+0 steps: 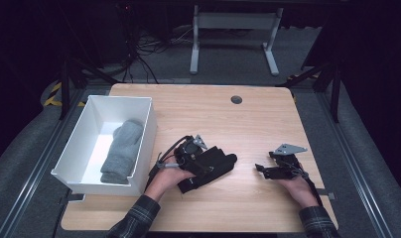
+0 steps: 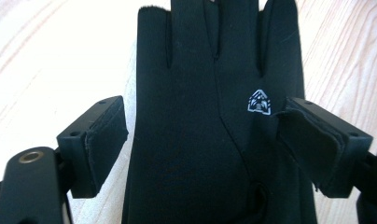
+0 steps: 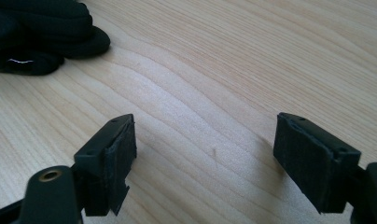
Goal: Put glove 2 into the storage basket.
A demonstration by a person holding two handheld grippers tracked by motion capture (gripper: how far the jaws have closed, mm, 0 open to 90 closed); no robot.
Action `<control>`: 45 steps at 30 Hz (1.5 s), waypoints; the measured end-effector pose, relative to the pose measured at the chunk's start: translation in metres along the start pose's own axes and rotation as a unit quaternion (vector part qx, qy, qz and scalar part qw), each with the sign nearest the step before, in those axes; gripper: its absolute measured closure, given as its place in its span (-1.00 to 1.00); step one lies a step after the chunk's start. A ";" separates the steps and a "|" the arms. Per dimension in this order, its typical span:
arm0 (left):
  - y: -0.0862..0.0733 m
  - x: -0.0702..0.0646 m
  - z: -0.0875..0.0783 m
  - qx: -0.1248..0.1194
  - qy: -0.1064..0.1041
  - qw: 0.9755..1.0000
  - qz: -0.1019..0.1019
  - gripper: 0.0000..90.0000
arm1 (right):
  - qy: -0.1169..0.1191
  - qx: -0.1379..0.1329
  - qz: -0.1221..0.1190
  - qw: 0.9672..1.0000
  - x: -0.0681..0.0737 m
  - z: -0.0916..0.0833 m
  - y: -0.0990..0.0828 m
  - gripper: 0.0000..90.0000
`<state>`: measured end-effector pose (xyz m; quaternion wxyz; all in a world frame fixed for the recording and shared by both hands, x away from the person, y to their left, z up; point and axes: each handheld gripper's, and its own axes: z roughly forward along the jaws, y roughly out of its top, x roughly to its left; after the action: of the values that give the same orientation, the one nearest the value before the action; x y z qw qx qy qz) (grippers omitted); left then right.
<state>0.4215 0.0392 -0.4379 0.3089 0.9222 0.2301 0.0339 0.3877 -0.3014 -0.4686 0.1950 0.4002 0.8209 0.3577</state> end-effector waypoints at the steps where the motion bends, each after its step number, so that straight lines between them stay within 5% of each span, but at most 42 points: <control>1: -0.001 -0.001 0.003 0.003 0.002 1.000 -0.002 -0.63 | 0.000 0.000 0.000 1.000 0.000 0.000 0.000 -0.52; 14: -0.008 0.003 0.016 0.022 -0.002 1.000 -0.002 -0.73 | 0.000 0.000 0.000 1.000 0.000 0.000 0.000 -0.52; 20: -0.009 0.000 0.012 0.015 -0.009 1.000 0.004 -0.38 | 0.000 0.000 0.000 1.000 0.000 0.000 0.000 -0.52; 26: -0.008 0.000 0.009 0.018 -0.043 0.999 0.006 0.41 | -0.001 0.000 0.000 1.000 0.000 0.000 0.000 -0.52; 36: -0.003 -0.003 0.004 0.028 -0.058 0.997 -0.032 0.56 | -0.001 0.000 0.000 1.000 0.000 0.000 0.000 -0.52; 45: 0.006 -0.010 -0.011 0.019 -0.050 0.998 -0.041 0.56 | 0.000 0.001 0.001 1.000 0.000 0.000 0.000 -0.52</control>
<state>0.4130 0.0366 -0.4246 0.3038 0.9182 0.2526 -0.0292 0.3876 -0.3010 -0.4686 0.1945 0.4017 0.8205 0.3571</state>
